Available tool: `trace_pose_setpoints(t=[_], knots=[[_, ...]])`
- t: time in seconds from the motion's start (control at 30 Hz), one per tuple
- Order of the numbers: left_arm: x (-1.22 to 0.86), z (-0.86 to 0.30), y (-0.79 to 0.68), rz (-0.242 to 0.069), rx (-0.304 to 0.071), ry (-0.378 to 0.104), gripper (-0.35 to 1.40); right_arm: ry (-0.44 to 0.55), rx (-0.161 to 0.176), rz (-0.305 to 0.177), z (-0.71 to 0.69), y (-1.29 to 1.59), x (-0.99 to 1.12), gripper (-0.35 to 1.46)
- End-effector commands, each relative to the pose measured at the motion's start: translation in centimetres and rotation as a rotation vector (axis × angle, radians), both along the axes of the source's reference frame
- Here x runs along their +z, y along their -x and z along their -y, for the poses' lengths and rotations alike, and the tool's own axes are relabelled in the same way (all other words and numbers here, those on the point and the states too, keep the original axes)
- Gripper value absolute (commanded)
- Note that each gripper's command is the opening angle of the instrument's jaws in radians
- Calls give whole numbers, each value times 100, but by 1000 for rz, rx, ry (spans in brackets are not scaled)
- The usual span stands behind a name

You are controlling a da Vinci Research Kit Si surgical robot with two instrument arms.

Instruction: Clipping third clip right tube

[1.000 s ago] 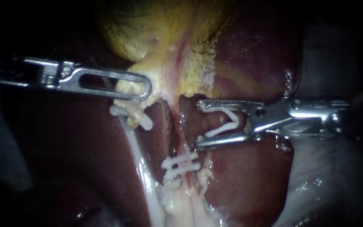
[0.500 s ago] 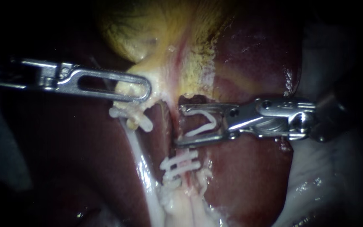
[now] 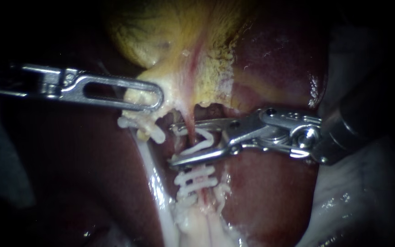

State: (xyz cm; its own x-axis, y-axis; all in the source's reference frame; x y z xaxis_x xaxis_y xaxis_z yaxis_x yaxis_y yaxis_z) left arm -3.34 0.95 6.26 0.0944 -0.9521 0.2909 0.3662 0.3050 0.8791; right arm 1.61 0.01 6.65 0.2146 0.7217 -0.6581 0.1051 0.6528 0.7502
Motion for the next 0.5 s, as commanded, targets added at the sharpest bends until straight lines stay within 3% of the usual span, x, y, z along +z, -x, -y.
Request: trace_pose_setpoints(t=[0.03, 0.27, 0.5], knots=[[2, -1, -1, 2, 1, 0, -35, -11, 2, -11, -3, -1, 0, 45], [4, -1, -4, 2, 3, 0, -35, -40, 25, -44, -19, 0, -4, 43], [7, 0, -7, 3, 4, 2, -35, -49, 23, -45, -23, 7, -6, 32]])
